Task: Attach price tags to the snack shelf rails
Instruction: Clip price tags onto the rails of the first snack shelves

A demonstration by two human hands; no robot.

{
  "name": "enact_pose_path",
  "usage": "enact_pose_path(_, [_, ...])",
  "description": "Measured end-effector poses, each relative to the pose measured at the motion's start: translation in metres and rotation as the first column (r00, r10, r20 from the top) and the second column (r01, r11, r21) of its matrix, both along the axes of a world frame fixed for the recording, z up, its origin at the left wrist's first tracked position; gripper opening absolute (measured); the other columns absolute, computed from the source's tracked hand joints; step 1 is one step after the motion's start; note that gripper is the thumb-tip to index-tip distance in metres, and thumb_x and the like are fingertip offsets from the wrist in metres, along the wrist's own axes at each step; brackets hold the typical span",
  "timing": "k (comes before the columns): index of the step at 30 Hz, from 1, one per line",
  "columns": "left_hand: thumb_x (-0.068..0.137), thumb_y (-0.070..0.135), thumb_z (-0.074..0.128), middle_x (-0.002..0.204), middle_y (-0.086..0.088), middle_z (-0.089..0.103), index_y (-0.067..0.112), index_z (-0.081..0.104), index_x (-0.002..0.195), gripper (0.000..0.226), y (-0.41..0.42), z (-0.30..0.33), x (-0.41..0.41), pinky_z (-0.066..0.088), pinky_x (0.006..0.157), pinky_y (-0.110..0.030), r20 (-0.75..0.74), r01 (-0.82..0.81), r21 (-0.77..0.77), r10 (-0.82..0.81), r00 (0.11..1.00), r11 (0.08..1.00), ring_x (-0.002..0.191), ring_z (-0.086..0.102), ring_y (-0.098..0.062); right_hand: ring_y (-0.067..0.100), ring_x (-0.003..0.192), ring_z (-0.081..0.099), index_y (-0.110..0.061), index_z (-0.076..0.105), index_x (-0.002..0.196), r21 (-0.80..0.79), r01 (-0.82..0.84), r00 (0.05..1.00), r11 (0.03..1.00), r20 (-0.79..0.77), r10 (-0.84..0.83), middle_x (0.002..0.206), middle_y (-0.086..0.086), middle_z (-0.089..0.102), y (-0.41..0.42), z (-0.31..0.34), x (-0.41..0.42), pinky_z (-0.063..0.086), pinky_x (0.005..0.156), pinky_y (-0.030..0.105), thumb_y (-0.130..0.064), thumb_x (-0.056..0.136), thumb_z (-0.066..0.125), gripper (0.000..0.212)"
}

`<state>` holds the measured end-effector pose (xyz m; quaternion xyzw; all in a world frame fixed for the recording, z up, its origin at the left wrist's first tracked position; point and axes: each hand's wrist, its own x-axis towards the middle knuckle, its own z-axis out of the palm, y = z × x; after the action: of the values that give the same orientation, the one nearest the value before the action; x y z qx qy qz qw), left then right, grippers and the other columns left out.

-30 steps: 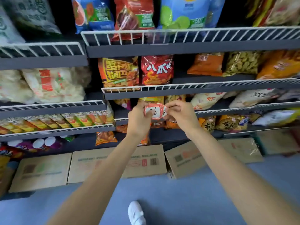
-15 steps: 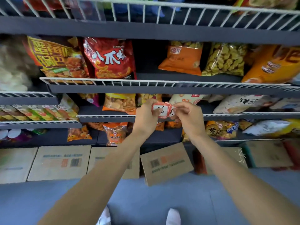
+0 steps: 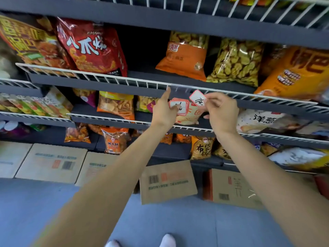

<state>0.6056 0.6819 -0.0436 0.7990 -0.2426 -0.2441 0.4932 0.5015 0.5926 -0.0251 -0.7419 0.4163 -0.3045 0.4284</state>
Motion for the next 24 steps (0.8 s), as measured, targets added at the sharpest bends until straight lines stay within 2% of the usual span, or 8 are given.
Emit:
enact_pose_path(2, [0.093,0.011,0.054,0.069,0.010,0.043,0.019,0.016,0.149,0.068,-0.006,-0.005,-0.003,0.044,0.052,-0.010,0.020,0.006,0.025,-0.007,1.000,1.000,0.061,0.046,-0.005,0.002,0.067,0.067,-0.017,0.062,0.087,0.031,-0.007,1.000,0.999,0.021,0.006,0.083,0.000,0.068,-0.004,0.000,0.000,0.057,0.060,0.028,-0.005,0.092,0.051,0.017])
enact_pose_path(4, [0.092,0.012,0.055,0.070,0.014,0.040,0.019,0.016,0.149,0.069,-0.009,-0.009,-0.003,0.041,0.053,-0.008,-0.008,0.000,0.018,0.000,1.000,1.000,0.062,0.041,-0.002,0.005,0.069,0.068,-0.017,0.062,0.086,0.053,-0.021,0.999,0.998,0.035,0.019,0.084,0.002,0.068,-0.007,-0.002,-0.001,0.056,0.055,0.023,-0.005,0.092,0.050,0.018])
enact_pose_path(7, [0.092,0.008,0.055,0.111,0.006,0.058,0.022,0.025,0.147,0.064,-0.007,-0.011,0.002,0.046,0.062,-0.006,-0.051,-0.032,-0.033,0.030,0.998,0.999,0.073,0.052,-0.002,0.008,0.074,0.069,-0.019,0.061,0.085,0.047,-0.021,0.999,0.999,0.037,0.020,0.086,0.001,0.068,-0.010,-0.005,0.000,0.058,0.059,0.027,-0.005,0.091,0.050,0.020])
enact_pose_path(9, [0.091,0.006,0.055,0.127,0.002,0.050,0.026,0.033,0.143,0.059,-0.001,-0.012,0.005,0.056,0.080,-0.028,-0.049,-0.049,-0.050,0.047,0.998,0.998,0.095,0.061,-0.016,0.011,0.080,0.070,-0.019,0.061,0.084,0.016,-0.014,0.999,1.000,0.041,0.013,0.091,0.003,0.069,-0.012,-0.004,0.001,0.059,0.062,0.033,-0.004,0.091,0.050,0.020])
enact_pose_path(11, [0.092,0.005,0.053,0.109,0.006,0.049,0.028,0.038,0.138,0.054,0.006,-0.013,0.009,0.057,0.080,-0.040,-0.019,-0.027,-0.032,0.026,0.999,0.999,0.086,0.062,-0.020,0.011,0.082,0.069,-0.017,0.062,0.085,0.004,-0.033,0.998,0.999,0.044,0.033,0.094,0.004,0.069,-0.014,-0.002,0.002,0.059,0.058,0.029,-0.004,0.092,0.050,0.019])
enact_pose_path(15, [0.093,0.005,0.051,0.068,0.000,0.049,0.030,0.036,0.137,0.053,0.018,-0.013,0.021,0.038,0.039,-0.015,0.149,0.088,0.116,-0.105,0.983,0.989,0.038,0.041,-0.003,0.006,0.078,0.063,-0.016,0.069,0.089,-0.154,-0.149,0.989,0.977,-0.008,0.150,0.088,-0.005,0.063,-0.019,0.001,0.007,0.052,0.059,0.012,-0.008,0.090,0.057,0.014])
enact_pose_path(19, [0.092,0.003,0.051,0.104,-0.018,0.061,0.032,0.031,0.137,0.057,0.022,-0.009,0.028,0.045,0.052,-0.020,0.239,0.146,0.243,-0.205,0.949,0.959,0.067,0.062,-0.025,0.007,0.076,0.060,-0.014,0.072,0.097,-0.316,-0.175,0.984,0.932,-0.050,0.168,0.092,-0.006,0.062,-0.022,0.000,0.015,0.050,0.069,0.014,-0.010,0.089,0.060,0.016])
enact_pose_path(24, [0.093,0.002,0.049,0.081,-0.011,0.057,0.033,0.026,0.139,0.060,0.026,-0.012,0.029,0.039,0.045,-0.018,0.269,0.172,0.303,-0.257,0.928,0.937,0.051,0.050,-0.014,0.015,0.077,0.064,-0.009,0.072,0.101,-0.410,-0.206,0.978,0.889,-0.051,0.203,0.097,0.004,0.068,-0.021,0.000,0.028,0.053,0.068,0.024,-0.006,0.089,0.058,0.018])
